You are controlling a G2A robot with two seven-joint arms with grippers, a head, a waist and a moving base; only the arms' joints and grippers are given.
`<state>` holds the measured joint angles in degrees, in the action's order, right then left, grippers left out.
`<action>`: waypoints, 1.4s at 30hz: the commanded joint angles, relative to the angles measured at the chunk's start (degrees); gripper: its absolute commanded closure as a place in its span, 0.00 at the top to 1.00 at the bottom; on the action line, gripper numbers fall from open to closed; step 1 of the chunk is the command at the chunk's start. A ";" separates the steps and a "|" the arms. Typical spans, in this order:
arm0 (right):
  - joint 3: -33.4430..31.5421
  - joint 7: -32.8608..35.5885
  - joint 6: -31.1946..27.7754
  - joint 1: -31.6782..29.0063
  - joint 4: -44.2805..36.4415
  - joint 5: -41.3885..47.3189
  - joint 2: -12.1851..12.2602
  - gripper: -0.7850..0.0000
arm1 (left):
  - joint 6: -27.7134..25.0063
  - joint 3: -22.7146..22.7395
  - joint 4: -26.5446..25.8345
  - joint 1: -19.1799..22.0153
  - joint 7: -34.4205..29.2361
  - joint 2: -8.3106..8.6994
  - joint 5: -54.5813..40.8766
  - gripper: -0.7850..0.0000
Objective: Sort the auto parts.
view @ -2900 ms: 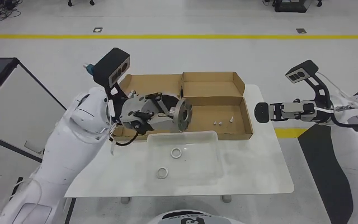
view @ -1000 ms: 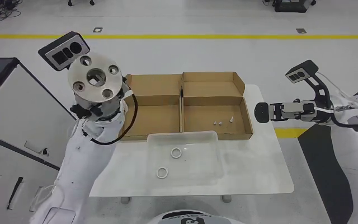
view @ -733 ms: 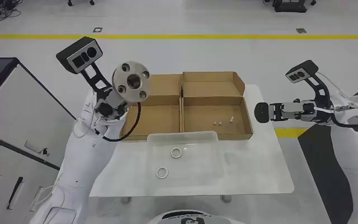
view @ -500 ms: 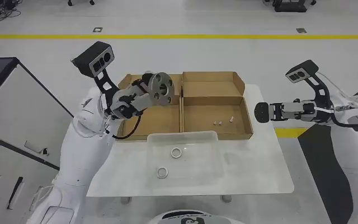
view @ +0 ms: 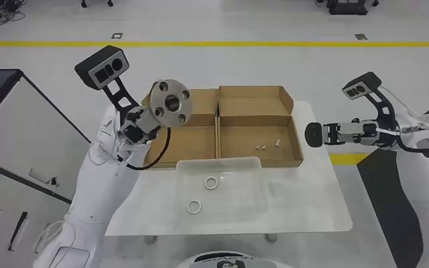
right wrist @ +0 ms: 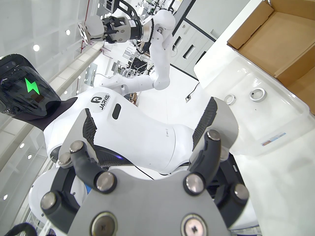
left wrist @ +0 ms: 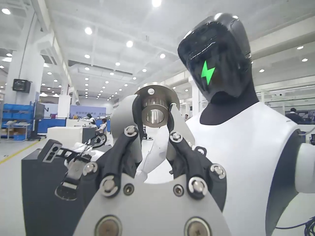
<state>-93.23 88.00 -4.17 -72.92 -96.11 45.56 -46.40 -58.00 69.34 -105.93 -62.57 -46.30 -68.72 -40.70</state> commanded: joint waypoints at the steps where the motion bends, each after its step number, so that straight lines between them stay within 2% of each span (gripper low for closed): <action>1: 0.00 0.00 0.00 0.00 0.00 0.00 0.00 1.00 | 0.00 0.06 -0.25 0.02 0.02 -0.22 -1.11 0.00; 6: 0.00 0.00 0.00 0.00 0.00 0.00 0.00 1.00 | 0.00 0.22 -0.75 -0.15 0.01 -0.88 -4.47 0.00; 18: 0.00 0.00 0.00 0.00 0.00 0.00 0.00 1.00 | 0.00 0.22 -0.75 -0.15 0.01 -0.88 -4.47 0.00; 21: 0.00 0.00 0.00 0.00 0.00 0.00 0.00 1.00 | 1.94 0.94 -1.04 -0.84 1.97 -0.91 -3.16 0.00; 28: 0.00 0.00 0.00 0.00 0.00 0.00 0.00 1.00 | 11.58 4.45 2.05 -2.94 4.37 -0.43 12.59 0.00; 33: 0.00 0.00 0.00 0.00 0.00 0.00 0.00 1.00 | 13.71 4.74 2.60 -5.55 8.61 -0.52 18.07 0.00; 37: 0.00 0.00 0.00 0.00 0.00 0.00 0.00 1.00 | 17.27 5.76 4.49 -4.79 11.92 -0.57 23.66 0.00; 42: 0.00 0.00 0.00 0.00 0.00 0.00 0.00 1.00 | 26.82 6.61 6.97 -2.42 13.69 -0.33 37.53 0.00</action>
<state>-93.23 88.00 -4.17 -72.92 -96.11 45.56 -46.40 -33.36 76.00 -99.22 -65.38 -32.74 -69.10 -6.89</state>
